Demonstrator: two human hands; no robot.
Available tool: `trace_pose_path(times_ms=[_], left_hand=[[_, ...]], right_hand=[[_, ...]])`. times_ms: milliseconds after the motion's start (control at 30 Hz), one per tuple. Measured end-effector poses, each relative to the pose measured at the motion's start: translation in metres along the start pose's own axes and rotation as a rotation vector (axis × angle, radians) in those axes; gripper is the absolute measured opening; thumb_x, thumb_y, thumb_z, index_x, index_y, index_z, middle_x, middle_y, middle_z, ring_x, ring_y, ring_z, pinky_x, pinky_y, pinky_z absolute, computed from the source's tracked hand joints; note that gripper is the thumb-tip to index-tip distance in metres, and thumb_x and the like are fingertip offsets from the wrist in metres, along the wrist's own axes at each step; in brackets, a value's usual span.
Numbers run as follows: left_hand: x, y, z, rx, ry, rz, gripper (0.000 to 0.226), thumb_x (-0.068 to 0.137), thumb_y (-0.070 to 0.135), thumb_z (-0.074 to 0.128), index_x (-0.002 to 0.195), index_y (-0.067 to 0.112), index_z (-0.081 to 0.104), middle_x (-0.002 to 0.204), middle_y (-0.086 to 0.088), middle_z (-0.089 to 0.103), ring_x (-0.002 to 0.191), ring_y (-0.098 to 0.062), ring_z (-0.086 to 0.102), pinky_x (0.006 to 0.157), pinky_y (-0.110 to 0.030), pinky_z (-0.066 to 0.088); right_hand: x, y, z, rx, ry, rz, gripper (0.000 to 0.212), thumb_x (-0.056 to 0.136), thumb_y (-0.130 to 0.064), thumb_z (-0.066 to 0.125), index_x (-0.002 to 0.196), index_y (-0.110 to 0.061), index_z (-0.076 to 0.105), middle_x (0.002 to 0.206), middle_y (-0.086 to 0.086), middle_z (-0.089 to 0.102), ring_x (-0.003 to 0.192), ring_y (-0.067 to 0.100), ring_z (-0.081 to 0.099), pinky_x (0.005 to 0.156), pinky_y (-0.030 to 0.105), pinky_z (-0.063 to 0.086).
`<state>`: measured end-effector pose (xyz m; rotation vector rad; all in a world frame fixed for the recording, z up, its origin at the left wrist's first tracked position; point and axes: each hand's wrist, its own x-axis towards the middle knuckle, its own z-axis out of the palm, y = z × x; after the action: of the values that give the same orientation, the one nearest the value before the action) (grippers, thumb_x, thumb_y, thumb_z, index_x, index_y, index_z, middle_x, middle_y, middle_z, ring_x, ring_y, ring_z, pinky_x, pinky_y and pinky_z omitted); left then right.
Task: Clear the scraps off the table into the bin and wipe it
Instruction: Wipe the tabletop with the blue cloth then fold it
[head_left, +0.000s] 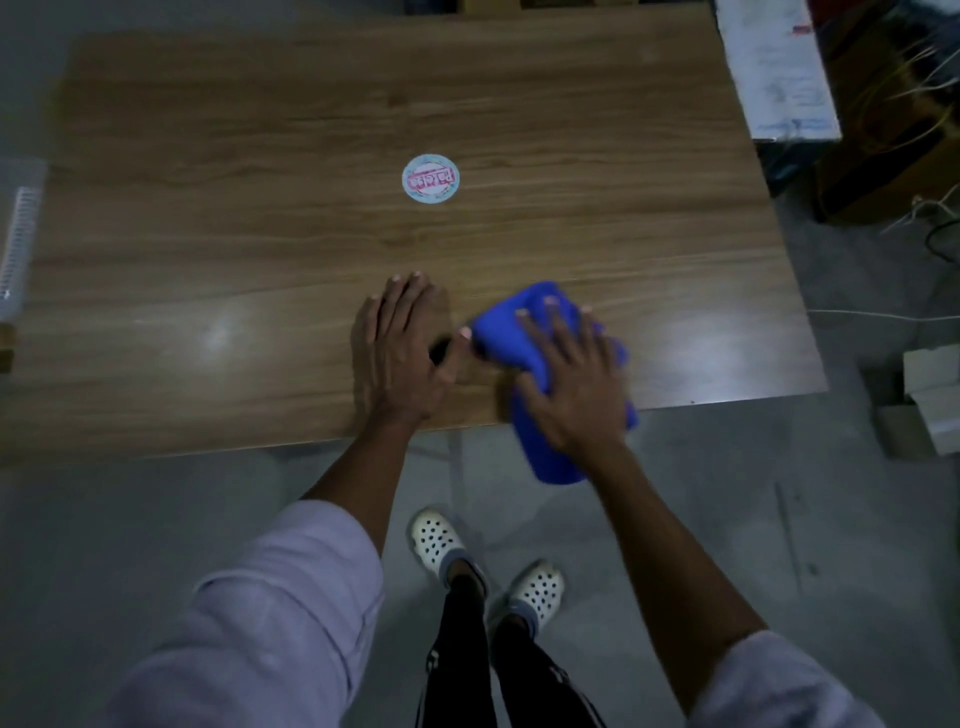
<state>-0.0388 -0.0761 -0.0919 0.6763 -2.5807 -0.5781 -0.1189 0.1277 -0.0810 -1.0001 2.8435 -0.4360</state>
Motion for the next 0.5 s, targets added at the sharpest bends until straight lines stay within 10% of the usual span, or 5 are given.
trace_pose_path(times_ms=[233,500], left_hand=[[0.003,-0.002,0.006,0.097,-0.003,-0.013,0.067,0.09,0.057,0.054,0.141,0.013,0.057,0.154,-0.003,0.049,0.148,-0.026,0.036,0.119,-0.051,0.023],[0.008,0.002,0.001,0.086,-0.043,-0.055,0.065,0.099,0.049,0.041,0.148,0.008,0.047,0.157,-0.006,0.044,0.15,-0.025,0.032,0.122,-0.053,0.019]], right_hand=[[0.034,0.006,-0.012,-0.017,0.1,0.525,0.073,0.092,-0.062,0.022,0.161,-0.036,0.021,0.17,0.0,0.014,0.156,0.035,0.011,0.124,0.054,0.01],[0.034,-0.085,0.018,0.011,0.055,0.156,0.06,0.103,-0.056,0.031,0.158,-0.032,0.031,0.167,-0.003,0.024,0.156,0.032,0.013,0.125,0.052,0.011]])
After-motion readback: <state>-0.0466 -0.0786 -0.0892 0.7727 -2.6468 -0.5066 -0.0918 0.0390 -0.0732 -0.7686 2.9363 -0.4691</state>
